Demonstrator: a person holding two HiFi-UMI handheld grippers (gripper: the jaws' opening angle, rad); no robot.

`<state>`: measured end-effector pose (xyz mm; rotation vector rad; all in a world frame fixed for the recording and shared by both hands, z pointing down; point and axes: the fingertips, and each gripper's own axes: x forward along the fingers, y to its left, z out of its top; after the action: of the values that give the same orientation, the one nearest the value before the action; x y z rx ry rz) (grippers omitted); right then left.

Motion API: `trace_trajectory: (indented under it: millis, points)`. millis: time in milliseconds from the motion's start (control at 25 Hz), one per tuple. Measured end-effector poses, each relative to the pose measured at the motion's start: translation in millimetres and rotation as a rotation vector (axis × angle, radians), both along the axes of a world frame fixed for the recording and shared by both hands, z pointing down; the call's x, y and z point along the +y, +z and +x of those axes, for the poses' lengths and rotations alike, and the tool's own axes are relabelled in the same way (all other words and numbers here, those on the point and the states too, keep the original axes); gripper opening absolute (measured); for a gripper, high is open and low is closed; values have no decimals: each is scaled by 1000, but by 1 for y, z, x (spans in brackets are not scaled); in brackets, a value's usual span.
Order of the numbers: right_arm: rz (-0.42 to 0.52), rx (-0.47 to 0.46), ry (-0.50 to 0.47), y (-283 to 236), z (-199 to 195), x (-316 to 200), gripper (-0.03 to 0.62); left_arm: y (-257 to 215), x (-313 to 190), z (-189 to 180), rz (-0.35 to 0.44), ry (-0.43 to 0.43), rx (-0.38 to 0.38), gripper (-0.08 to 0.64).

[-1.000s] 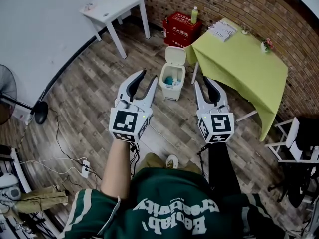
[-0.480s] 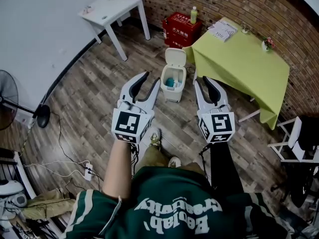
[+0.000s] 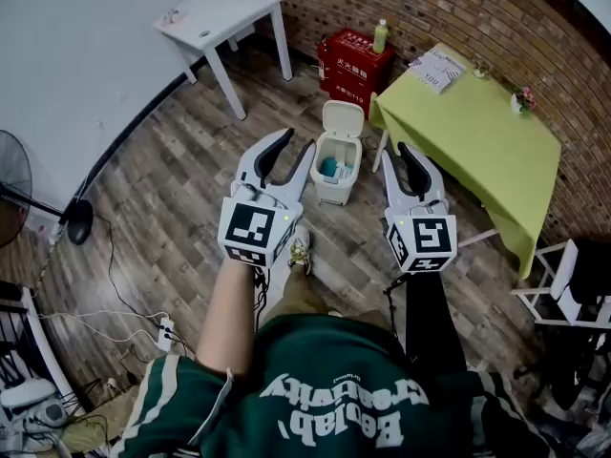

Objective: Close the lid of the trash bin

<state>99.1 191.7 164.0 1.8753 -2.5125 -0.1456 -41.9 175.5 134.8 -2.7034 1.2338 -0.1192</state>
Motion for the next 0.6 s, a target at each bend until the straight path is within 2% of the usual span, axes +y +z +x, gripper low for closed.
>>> trace_trajectory:
  millis: [360, 600]
  points:
    - [-4, 24, 42, 0, 1, -65, 114, -2, -73, -3, 3, 39, 36, 140]
    - [-27, 9, 57, 11, -4, -119, 114, 13, -131, -11, -35, 53, 45, 140]
